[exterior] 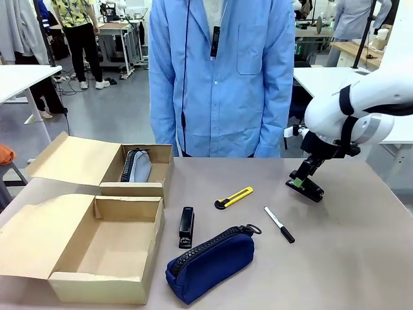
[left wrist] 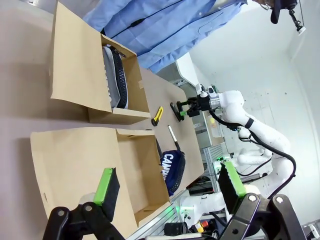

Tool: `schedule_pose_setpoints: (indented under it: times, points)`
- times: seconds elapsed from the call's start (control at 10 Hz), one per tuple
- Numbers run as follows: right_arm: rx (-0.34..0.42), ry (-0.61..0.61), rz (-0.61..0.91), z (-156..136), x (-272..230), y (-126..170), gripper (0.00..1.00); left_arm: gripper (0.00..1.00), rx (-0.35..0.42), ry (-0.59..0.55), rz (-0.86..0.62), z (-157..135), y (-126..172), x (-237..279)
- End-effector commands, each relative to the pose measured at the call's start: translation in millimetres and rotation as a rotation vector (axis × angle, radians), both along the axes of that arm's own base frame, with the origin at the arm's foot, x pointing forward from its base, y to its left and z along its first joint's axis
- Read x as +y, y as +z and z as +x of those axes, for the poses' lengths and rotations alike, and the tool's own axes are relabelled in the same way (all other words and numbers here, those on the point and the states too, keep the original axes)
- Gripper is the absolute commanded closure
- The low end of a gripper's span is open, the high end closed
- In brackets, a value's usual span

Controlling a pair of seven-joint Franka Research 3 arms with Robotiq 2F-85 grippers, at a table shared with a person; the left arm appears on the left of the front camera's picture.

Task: Place items inside the box.
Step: Pick up a Pencil pouch or Stapler and place it inside the Mailer Box closest to the robot.

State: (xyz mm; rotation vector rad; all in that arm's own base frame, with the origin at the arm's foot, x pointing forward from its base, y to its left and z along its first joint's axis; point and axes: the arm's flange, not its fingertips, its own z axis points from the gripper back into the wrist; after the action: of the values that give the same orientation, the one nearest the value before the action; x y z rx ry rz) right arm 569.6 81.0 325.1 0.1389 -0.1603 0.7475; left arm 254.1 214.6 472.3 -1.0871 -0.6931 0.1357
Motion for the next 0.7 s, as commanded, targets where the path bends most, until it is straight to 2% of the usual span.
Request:
schedule_pose_setpoints:
  times: [0.0,0.3,0.4,0.5,0.6]
  points:
    - [0.022,-0.029,-0.043,8.5,5.0,4.7,0.0,0.0,-0.028,-0.002,-0.005,0.7,1.2,-1.2]
    - [0.042,-0.049,-0.093,11.7,5.2,-3.1,0.0,0.0,-0.028,-0.002,-0.005,0.7,1.2,-1.2]
    - [0.062,-0.047,-0.093,12.4,5.6,-4.1,0.6,0.0,-0.028,-0.002,-0.005,0.7,1.2,-1.2]
    - [0.06,-0.047,-0.094,12.1,5.2,-3.9,0.6,0.0,-0.028,-0.002,-0.005,0.7,1.2,-1.2]
    - [0.061,-0.049,-0.095,12.1,5.3,-4.3,1.0,0.0,-0.028,-0.002,-0.005,0.7,1.2,-1.2]
